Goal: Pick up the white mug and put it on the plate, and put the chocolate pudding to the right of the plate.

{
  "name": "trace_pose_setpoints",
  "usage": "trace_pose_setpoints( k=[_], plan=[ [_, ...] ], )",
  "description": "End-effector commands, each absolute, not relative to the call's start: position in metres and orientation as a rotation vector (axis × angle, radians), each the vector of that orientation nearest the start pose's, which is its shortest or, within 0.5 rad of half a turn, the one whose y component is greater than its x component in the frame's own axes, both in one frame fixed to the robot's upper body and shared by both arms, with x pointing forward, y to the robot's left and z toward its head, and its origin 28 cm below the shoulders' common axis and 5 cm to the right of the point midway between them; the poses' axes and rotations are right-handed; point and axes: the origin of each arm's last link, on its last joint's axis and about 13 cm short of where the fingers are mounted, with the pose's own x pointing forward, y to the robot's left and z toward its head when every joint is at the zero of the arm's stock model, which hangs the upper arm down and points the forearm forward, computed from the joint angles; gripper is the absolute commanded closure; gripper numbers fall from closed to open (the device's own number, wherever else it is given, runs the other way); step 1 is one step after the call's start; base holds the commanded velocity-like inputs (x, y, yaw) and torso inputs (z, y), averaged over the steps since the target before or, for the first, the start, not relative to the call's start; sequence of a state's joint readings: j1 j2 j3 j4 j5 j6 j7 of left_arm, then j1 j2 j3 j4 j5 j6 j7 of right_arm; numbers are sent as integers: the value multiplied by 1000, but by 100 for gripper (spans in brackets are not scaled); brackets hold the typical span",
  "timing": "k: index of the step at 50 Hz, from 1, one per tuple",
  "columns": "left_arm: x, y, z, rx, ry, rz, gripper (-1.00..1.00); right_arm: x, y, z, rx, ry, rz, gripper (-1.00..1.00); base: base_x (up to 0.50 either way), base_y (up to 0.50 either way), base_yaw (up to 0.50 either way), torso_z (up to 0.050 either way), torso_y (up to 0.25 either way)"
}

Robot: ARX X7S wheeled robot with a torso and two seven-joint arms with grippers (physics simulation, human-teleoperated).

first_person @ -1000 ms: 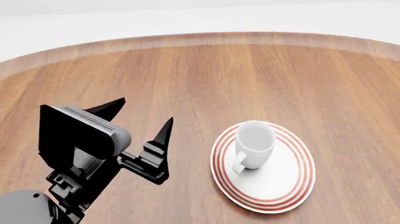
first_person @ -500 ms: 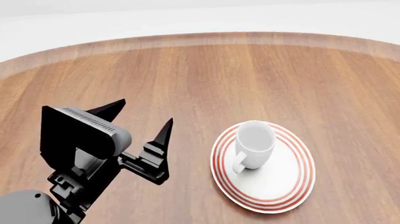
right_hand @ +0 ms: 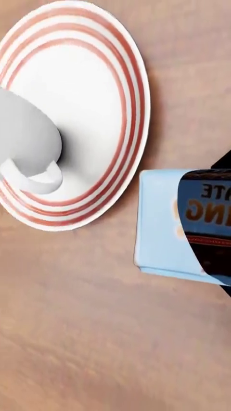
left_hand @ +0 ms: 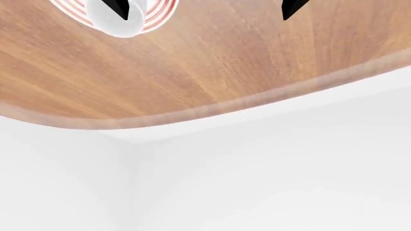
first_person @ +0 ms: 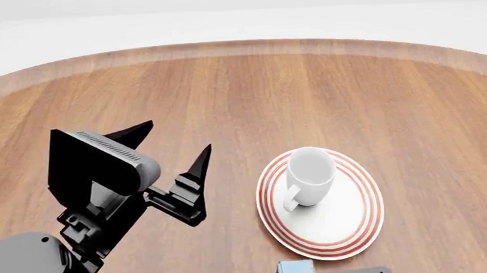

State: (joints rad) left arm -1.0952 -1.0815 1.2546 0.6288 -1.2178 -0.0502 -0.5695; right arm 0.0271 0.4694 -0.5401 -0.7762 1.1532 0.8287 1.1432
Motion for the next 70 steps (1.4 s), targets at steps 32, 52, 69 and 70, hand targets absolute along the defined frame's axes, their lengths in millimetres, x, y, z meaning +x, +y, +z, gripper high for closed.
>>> trace_pose_setpoints(
  k=[32, 52, 69, 70],
  plan=[
    [208, 227, 222, 84, -120, -534, -100, 113, -116, 215, -19, 239, -81, 100, 0, 0, 0, 0, 0],
    [209, 225, 222, 77, -122, -545, -100, 119, -169, 287, -175, -104, -440, 100, 0, 0, 0, 0, 0],
    [213, 219, 224, 82, -124, -572, -100, 158, -204, 344, -363, -477, -359, 100, 0, 0, 0, 0, 0],
    [213, 219, 224, 82, -125, -575, -100, 168, -203, 345, -343, -463, -288, 100, 0, 0, 0, 0, 0]
  ],
)
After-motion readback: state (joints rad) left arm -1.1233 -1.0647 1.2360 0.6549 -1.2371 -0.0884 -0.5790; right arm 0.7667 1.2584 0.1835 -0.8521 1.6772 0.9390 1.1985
